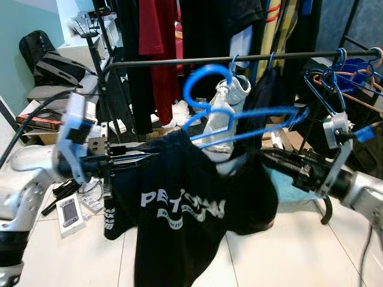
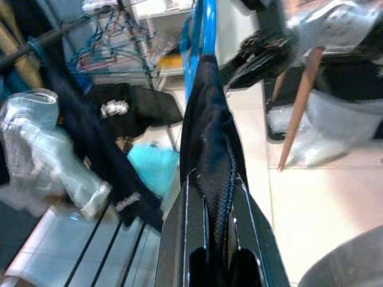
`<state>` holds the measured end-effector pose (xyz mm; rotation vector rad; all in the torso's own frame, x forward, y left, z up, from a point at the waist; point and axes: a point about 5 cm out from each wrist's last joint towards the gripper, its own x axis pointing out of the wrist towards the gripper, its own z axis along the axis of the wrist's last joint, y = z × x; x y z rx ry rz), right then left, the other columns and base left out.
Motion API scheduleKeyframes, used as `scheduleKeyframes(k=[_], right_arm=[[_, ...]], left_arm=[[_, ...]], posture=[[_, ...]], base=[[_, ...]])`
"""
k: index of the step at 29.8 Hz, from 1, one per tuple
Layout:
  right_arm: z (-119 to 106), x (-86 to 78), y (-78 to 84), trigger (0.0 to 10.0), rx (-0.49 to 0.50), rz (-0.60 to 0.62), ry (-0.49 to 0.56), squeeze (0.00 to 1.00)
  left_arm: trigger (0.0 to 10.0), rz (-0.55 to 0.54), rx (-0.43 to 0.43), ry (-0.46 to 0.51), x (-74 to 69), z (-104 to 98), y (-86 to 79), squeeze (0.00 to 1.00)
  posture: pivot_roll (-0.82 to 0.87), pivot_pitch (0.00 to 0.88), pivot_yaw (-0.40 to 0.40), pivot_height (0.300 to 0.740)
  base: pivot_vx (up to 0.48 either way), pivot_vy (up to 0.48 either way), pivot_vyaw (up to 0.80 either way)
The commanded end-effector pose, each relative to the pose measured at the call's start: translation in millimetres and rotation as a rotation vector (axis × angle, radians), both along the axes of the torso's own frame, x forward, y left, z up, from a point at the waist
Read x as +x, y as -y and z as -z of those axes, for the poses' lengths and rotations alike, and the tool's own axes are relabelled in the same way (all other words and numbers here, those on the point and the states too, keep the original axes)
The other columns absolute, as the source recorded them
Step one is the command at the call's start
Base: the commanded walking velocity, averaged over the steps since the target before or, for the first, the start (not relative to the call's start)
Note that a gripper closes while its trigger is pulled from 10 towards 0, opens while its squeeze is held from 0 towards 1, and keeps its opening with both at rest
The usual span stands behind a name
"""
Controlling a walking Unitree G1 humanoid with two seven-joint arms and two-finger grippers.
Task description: Hang hanger
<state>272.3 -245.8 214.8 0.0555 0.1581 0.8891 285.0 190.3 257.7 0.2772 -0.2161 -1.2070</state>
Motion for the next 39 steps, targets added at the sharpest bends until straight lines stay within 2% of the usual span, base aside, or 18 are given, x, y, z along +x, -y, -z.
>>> scheduleKeyframes(k=[1,3,8,11,12,13,14,17,18,19,20,24,25,26,29,31,36,39], right_arm=[[1,-1.3,0.9,10.0,-0.028,-0.005,0.007,1.00],[15,-6.0,33.2,10.0,-0.195,0.111,-0.062,1.00],[22,-16.3,47.8,10.0,-0.274,0.137,-0.109,1.00],[18,-22.9,42.6,10.0,-0.244,0.090,-0.102,1.00],[-3,-24.3,33.2,10.0,-0.130,0.044,-0.009,1.00],[-3,-24.3,33.2,10.0,-0.130,0.044,-0.009,1.00],[-26,-24.6,26.4,10.0,-0.041,0.007,0.094,1.00],[-26,-24.6,26.4,10.0,-0.041,0.007,0.094,1.00],[-47,-25.2,20.9,10.0,0.026,-0.038,0.186,0.16],[-47,-25.2,20.9,10.0,0.026,-0.038,0.186,0.16],[-64,-26.2,12.7,10.0,0.046,-0.107,0.252,0.00],[-72,-26.1,0.6,10.0,-0.002,-0.187,0.276,0.00],[-76,-27.0,-15.2,10.0,-0.054,-0.296,0.285,0.00],[-76,-27.0,-15.2,10.0,-0.054,-0.296,0.285,0.00],[-76,-25.7,-41.8,10.0,-0.153,-0.474,0.288,0.00],[-76,-25.7,-41.8,10.0,-0.153,-0.474,0.288,0.00],[-60,-20.1,-65.0,10.0,-0.223,-0.593,0.238,0.00],[-60,-20.1,-65.0,10.0,-0.223,-0.593,0.238,0.00]], left_arm=[[10.0,-0.035,0.033,0.025,1.7,-5,-5.0,0.00],[10.0,-0.136,0.113,0.018,11.1,-6,-15.3,0.00],[10.0,-0.225,0.171,0.015,19.3,-5,-25.3,0.00],[10.0,-0.258,0.202,0.014,22.1,-4,-29.5,0.00],[10.0,-0.242,0.229,0.015,21.4,-4,-28.3,0.00],[10.0,-0.242,0.229,0.015,21.4,-4,-28.3,0.00],[10.0,-0.195,0.256,0.017,17.9,-3,-23.7,0.00],[10.0,-0.195,0.256,0.017,17.9,-3,-23.7,0.00],[10.0,-0.129,0.279,0.020,13.1,-2,-17.0,0.00],[10.0,-0.129,0.279,0.020,13.1,-2,-17.0,0.00],[10.0,-0.058,0.306,0.020,7.7,-1,-9.7,0.00],[10.0,-0.011,0.329,0.019,4.8,1,-4.1,0.00],[10.0,0.030,0.345,0.021,3.1,2,2.0,0.00],[10.0,0.030,0.345,0.021,3.1,2,2.0,0.00],[10.0,0.104,0.363,0.032,0.6,2,16.6,0.00],[10.0,0.104,0.363,0.032,0.6,2,16.6,0.00],[10.0,0.177,0.348,0.043,-4.8,3,39.3,0.00],[10.0,0.177,0.348,0.043,-4.8,3,39.3,0.00]], posture=[[-0.12,0.000,0.043,0.740],[-0.12,0.000,0.044,0.740],[-0.12,0.000,0.046,0.740],[-0.12,0.000,0.049,0.740],[-0.12,0.000,0.050,0.740],[-0.12,0.000,0.050,0.740],[-0.11,0.000,0.053,0.740],[-0.11,0.000,0.053,0.740],[-0.11,0.000,0.053,0.740],[-0.11,0.000,0.053,0.740],[-0.11,0.000,0.053,0.740],[-0.12,0.000,0.056,0.740],[-0.12,0.000,0.055,0.740],[-0.12,0.000,0.055,0.740],[-0.11,0.000,0.050,0.740],[-0.11,0.000,0.050,0.740],[-0.11,0.000,0.042,0.740],[-0.11,0.000,0.042,0.740]], base=[[0.000,0.000,0.00],[0.000,0.000,0.00],[0.000,0.000,0.00],[0.000,0.000,0.00],[0.000,0.000,0.00],[0.000,0.000,0.00],[0.000,0.000,0.00],[0.000,0.000,0.00],[0.000,0.000,0.00],[0.000,0.000,0.00],[0.000,0.000,0.00],[0.000,0.000,0.00],[0.000,0.000,0.00],[0.000,0.000,0.00],[0.000,0.000,0.00],[0.000,0.000,0.00],[0.000,0.000,0.00],[0.000,0.000,0.00]])
